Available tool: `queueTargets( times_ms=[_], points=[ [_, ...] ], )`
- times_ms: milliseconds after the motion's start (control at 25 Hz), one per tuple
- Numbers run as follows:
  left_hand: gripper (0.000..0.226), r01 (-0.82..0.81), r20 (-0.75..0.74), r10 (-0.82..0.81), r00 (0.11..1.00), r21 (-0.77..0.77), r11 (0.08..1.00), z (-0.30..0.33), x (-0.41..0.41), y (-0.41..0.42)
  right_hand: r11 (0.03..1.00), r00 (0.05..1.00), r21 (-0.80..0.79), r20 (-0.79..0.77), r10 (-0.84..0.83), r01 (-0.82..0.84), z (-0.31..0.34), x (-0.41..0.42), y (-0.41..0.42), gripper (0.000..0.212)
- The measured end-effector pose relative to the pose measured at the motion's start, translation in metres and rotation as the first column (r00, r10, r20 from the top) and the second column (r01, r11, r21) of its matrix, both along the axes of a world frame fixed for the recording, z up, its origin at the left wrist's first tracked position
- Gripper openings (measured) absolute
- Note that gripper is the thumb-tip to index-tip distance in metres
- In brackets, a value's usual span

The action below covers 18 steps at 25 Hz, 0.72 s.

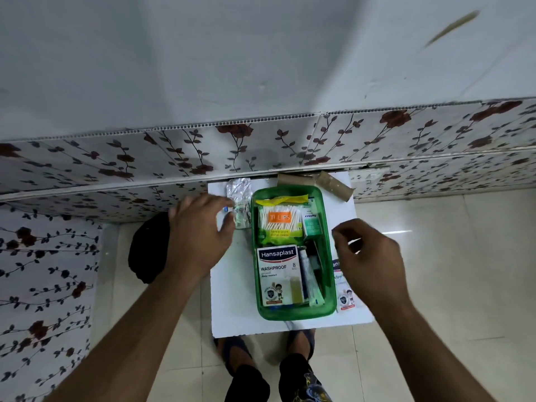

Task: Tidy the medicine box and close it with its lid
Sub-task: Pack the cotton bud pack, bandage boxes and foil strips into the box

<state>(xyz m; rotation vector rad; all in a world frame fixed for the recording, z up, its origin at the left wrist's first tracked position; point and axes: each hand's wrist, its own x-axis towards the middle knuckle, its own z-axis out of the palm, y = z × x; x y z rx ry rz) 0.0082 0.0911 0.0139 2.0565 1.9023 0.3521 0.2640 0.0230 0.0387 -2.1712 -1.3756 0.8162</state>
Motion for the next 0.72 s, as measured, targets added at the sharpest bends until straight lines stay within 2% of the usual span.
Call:
queueTargets(
  times_ms=[40, 120, 240, 320, 400, 480, 560, 640, 720],
  points=[
    [0.024, -0.051, 0.025, 0.052, 0.998, -0.037, 0.998, -0.001, -0.009, 0.000, 0.997, 0.996, 0.012, -0.020, -0.081, 0.082, -0.006, 0.009, 0.013, 0.007],
    [0.027, -0.089, 0.067, 0.094, 0.993, -0.084, 0.993, -0.008, -0.018, 0.000, 0.994, 0.991, 0.028, 0.075, -0.111, 0.109, -0.032, 0.027, 0.043, 0.015],
    [0.025, -0.101, 0.124, 0.117, 0.985, -0.124, 0.987, -0.024, -0.021, 0.003, 0.997, 0.950, -0.057, 0.305, 0.071, -0.057, -0.074, 0.041, 0.085, 0.031],
    [0.024, -0.107, 0.168, 0.130, 0.977, -0.140, 0.984, -0.034, -0.021, 0.002, 0.973, 0.901, -0.184, 0.384, 0.204, -0.142, -0.093, 0.041, 0.101, 0.037],
    [0.020, -0.127, 0.221, 0.164, 0.961, -0.172, 0.977, -0.040, -0.021, 0.000, 0.958, 0.879, -0.243, 0.412, 0.242, -0.150, -0.101, 0.038, 0.109, 0.036],
    [0.019, -0.202, 0.286, 0.265, 0.921, -0.229, 0.952, -0.043, -0.018, 0.003, 0.975, 0.906, -0.210, 0.392, 0.157, -0.078, -0.099, 0.035, 0.109, 0.034],
    [0.018, -0.326, 0.328, 0.441, 0.836, -0.350, 0.878, -0.052, -0.014, 0.014, 0.991, 0.946, -0.126, 0.325, 0.003, 0.040, -0.087, 0.032, 0.101, 0.033],
    [0.032, -0.414, 0.289, 0.594, 0.751, -0.495, 0.764, -0.066, -0.010, 0.029, 0.990, 0.966, -0.064, 0.235, -0.106, 0.124, -0.070, 0.027, 0.088, 0.028],
    [0.047, -0.455, 0.216, 0.641, 0.737, -0.543, 0.706, -0.076, -0.004, 0.040, 0.987, 0.977, -0.057, 0.158, -0.140, 0.151, -0.056, 0.021, 0.076, 0.022]
  ],
)
